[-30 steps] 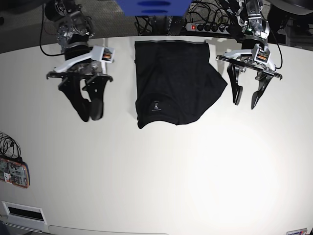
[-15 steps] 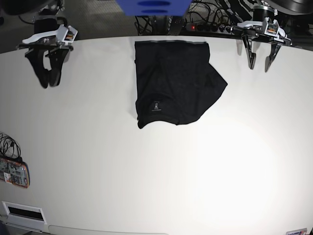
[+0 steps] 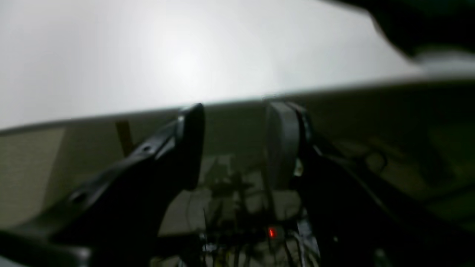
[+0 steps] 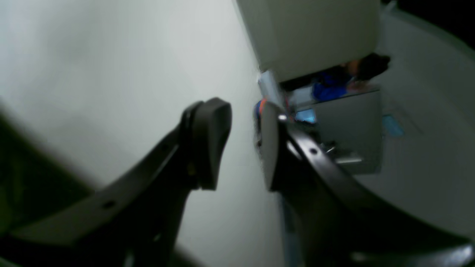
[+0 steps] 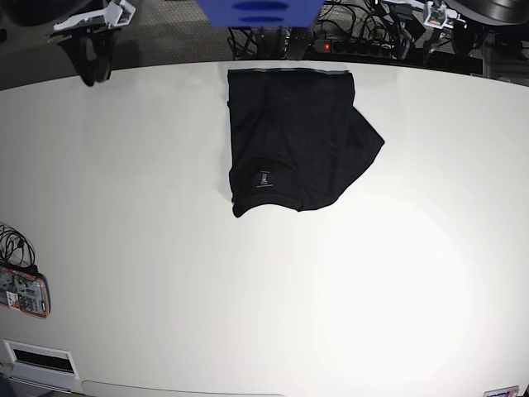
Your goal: Fold the T-shirt properly
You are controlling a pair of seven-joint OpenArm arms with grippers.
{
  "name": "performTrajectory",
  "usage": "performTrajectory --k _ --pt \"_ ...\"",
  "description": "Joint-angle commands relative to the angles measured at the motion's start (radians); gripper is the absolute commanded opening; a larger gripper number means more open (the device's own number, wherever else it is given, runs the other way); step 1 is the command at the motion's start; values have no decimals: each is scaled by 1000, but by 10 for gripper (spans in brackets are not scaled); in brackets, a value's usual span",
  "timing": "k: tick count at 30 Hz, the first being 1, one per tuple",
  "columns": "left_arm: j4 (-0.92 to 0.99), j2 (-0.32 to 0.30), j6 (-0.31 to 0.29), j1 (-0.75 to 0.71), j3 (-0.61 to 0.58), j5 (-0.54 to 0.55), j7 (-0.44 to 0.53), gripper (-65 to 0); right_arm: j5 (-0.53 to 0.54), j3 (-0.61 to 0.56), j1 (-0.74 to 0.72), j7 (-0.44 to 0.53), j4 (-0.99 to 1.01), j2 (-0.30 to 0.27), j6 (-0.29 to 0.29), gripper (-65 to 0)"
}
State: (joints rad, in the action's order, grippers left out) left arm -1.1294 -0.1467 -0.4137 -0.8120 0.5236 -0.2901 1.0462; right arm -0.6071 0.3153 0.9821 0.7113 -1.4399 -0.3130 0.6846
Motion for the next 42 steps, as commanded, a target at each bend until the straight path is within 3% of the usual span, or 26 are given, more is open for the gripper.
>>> performTrajectory --k 1,12,16,24,35,42 --pt "4 -8 3 -20 -12 2 27 -384 3 2 21 31 15 -2 14 -467" --pt "202 -37 3 39 -164 -8 26 -384 3 0 11 106 311 2 14 -470" --pt "214 -44 3 42 -239 -10 22 -384 3 2 5 233 414 28 14 -470" --pt "401 -74 3 168 -365 -10 24 -384 3 2 -220 434 756 48 14 -470" --pt "671 -75 3 326 -514 -10 22 -384 3 8 -398 439 1028 85 14 -471" --pt "1069 -75 3 544 -707 -10 19 -384 3 9 -550 436 1298 85 14 -471"
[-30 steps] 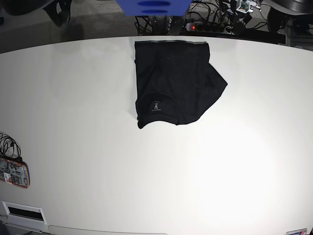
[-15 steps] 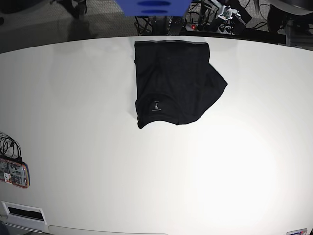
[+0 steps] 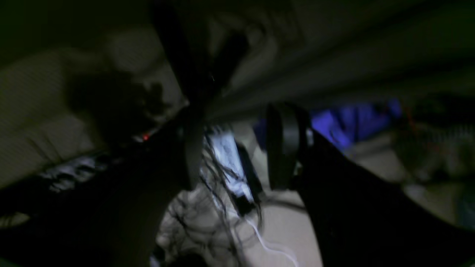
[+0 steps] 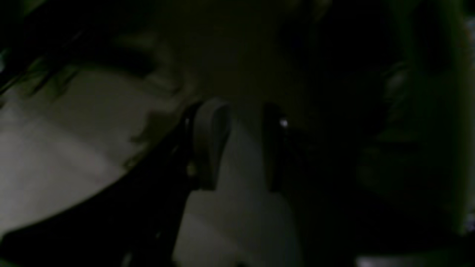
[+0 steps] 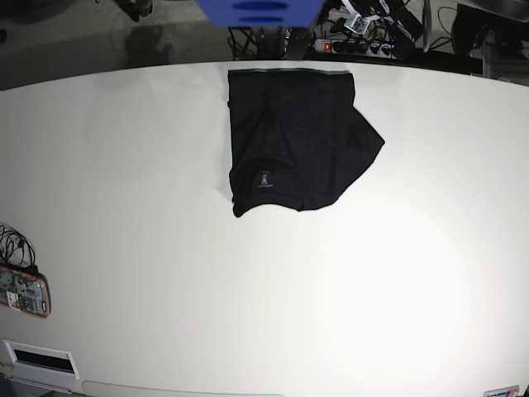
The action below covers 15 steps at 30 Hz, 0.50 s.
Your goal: Fold the T-shirt properly
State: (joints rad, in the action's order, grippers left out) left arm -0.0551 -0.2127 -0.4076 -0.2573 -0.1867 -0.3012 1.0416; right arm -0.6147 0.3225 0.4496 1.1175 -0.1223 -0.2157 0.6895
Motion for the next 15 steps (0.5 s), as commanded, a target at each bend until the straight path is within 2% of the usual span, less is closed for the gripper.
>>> performTrajectory --k 1,4,7,10,13,15 --pt "33 -9 -3 10 -26 1 24 -384 11 2 -45 29 25 -12 9 -471" --pt "41 -9 -3 23 -69 3 -39 -384 11 2 -96 28 106 -12 9 -471" --pt "-7 -6 -3 25 -72 3 -234 -382 11 0 -143 -27 122 -12 9 -471" --pt "-90 -1 -3 25 -73 1 -539 -382 6 -6 -170 -256 122 -8 9 -468" --pt "-159 3 -3 63 -75 1 -926 -381 6 -6 -216 -597 122 42 9 -468" --pt "-165 9 -3 91 -75 1 -1124 -381 6 -6 -265 -834 122 60 9 -468"
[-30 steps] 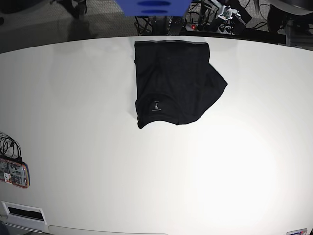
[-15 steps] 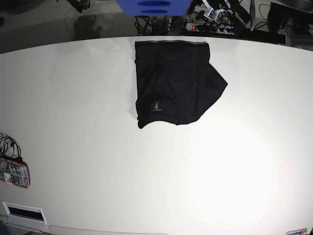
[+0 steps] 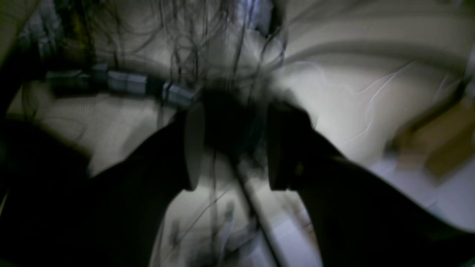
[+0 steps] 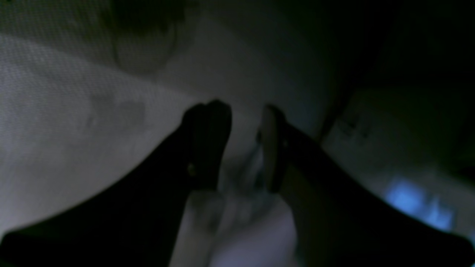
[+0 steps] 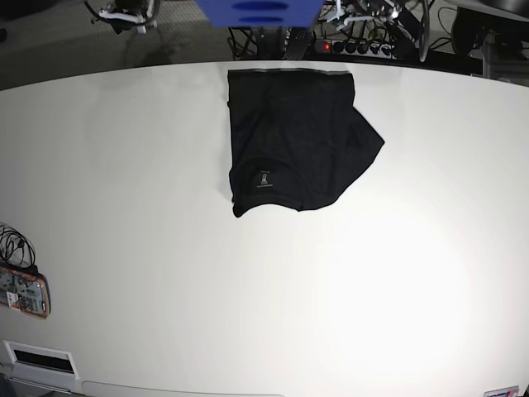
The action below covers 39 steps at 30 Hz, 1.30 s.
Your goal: Fold the T-shirt properly
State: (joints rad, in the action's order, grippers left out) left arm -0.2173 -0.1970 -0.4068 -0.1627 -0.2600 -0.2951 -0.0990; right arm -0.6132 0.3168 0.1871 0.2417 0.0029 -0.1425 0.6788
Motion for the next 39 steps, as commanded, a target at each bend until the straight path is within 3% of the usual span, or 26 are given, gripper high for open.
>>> performTrajectory --k 1,2,3,5,7,10,13,15,18,22,26,39 --pt "-3 4 -4 7 -2 -5 -48 -381 5 0 -27 -69 -3 -9 19 -468" --pt "-3 9 -4 12 -2 -5 -83 -381 5 2 -48 -161 -3 -6 19 -470" --pt "-1 11 -4 13 -2 -5 -107 -381 5 6 -76 -264 -3 5 -26 -470" --pt "0 12 -4 15 -2 -5 -132 -381 5 6 -105 -410 -3 28 -156 -468" --pt "2 14 -5 15 -2 -5 -150 -381 5 8 -117 -486 -3 42 -267 -468" --pt "3 15 -7 12 -2 -5 -170 -381 8 35 -119 -460 -3 68 -411 -468" --pt "2 17 -8 12 -2 -5 -167 -381 68 230 -119 -292 -3 79 -495 -468" --pt "-3 17 -8 12 -2 -5 -166 -381 108 353 -119 -157 -3 88 -517 -470" --pt "-3 17 -8 13 -2 -5 -166 -381 111 417 -117 -41 -3 83 -525 -468" --pt "-3 17 -8 15 -8 -5 -164 -381 108 428 -117 -45 -3 88 -534 -468" --pt "-3 17 -8 15 -101 -2 -164 -381 108 407 -119 -94 -3 97 -620 -470" --pt "-3 15 -8 36 -163 3 -164 -381 108 405 -119 -94 -3 109 -620 -469"
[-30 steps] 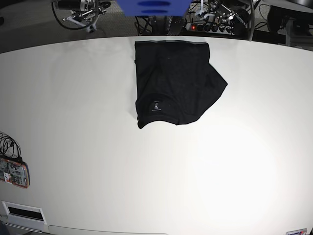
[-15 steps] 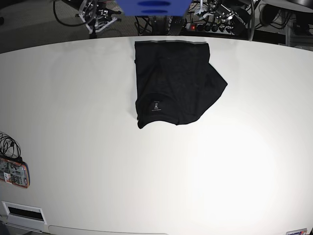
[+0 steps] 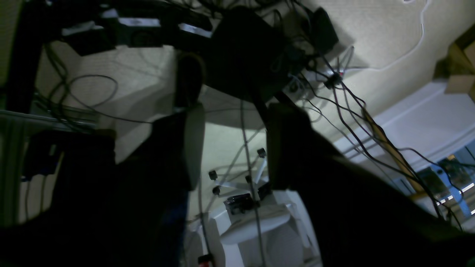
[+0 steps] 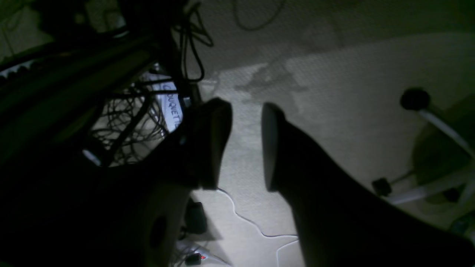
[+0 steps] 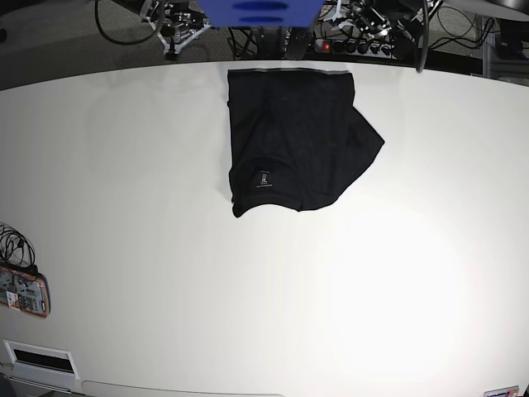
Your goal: Fold the T-shirt properly
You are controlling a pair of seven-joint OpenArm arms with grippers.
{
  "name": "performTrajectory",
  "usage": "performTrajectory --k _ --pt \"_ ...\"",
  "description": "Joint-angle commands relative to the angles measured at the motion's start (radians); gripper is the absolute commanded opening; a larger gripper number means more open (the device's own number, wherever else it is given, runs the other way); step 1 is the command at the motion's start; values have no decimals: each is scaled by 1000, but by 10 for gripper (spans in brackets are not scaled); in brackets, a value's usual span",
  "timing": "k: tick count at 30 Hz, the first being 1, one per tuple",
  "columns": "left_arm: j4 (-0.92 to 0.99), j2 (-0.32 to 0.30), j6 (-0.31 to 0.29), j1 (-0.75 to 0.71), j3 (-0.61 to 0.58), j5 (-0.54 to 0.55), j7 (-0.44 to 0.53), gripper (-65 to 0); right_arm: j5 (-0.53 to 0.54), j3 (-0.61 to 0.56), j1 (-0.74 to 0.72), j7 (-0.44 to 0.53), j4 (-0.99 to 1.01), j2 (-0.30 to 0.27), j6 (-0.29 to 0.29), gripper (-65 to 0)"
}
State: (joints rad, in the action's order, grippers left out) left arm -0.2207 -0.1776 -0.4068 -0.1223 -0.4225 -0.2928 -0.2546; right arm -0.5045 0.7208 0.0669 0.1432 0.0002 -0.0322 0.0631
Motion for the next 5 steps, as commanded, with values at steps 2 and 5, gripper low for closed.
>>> performTrajectory --k 2,5 --pt "1 -4 -8 -4 0 0 -9 -381 -1 1 1 5 0 -1 -4 -469" --pt "1 -3 -8 -4 3 0 -9 -381 -1 1 1 5 0 -1 -4 -468"
